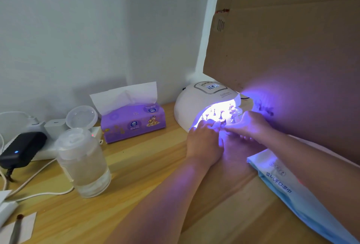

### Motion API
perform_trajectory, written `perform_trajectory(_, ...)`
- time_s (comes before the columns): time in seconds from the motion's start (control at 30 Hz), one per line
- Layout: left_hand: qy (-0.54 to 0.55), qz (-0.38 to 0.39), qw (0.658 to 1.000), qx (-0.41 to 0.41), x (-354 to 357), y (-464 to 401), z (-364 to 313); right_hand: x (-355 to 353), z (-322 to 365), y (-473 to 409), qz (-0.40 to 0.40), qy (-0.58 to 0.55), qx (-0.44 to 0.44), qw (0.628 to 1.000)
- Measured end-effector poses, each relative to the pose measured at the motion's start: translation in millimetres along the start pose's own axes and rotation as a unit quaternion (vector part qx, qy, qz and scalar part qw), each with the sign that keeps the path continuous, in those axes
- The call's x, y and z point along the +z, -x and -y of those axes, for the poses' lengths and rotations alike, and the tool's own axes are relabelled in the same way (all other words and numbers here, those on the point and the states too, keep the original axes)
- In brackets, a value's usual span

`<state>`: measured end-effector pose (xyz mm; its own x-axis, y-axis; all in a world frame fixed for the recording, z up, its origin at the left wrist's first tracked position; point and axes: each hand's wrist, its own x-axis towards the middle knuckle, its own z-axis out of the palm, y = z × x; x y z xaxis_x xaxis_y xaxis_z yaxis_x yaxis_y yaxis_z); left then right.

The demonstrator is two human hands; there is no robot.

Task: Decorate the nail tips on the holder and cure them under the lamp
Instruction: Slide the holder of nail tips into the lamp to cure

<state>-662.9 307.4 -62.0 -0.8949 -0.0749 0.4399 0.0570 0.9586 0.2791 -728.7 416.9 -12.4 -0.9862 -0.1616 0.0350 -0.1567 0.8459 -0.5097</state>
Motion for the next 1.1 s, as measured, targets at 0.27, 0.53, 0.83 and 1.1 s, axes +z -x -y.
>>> perform_trajectory(0.27,0.016,0.008,1.0,-0.017,-2.8,-0.6,-0.7,2.1,10.1,17.1,0.14,-0.055,0.09,0.985)
perform_trajectory(0.53,0.073,0.034,0.996,-0.03,-6.6,0.3,1.8,13.2,12.6,15.6,0.08,0.006,0.058,0.995)
perform_trajectory(0.83,0.057,-0.005,0.994,-0.093,-14.9,4.5,-0.4,6.6,4.7,8.9,0.001,0.154,-0.037,0.987)
perform_trajectory(1.1,0.064,-0.005,0.992,-0.106,-17.2,5.7,-5.6,1.3,24.5,9.3,-0.107,0.285,-0.2,0.931)
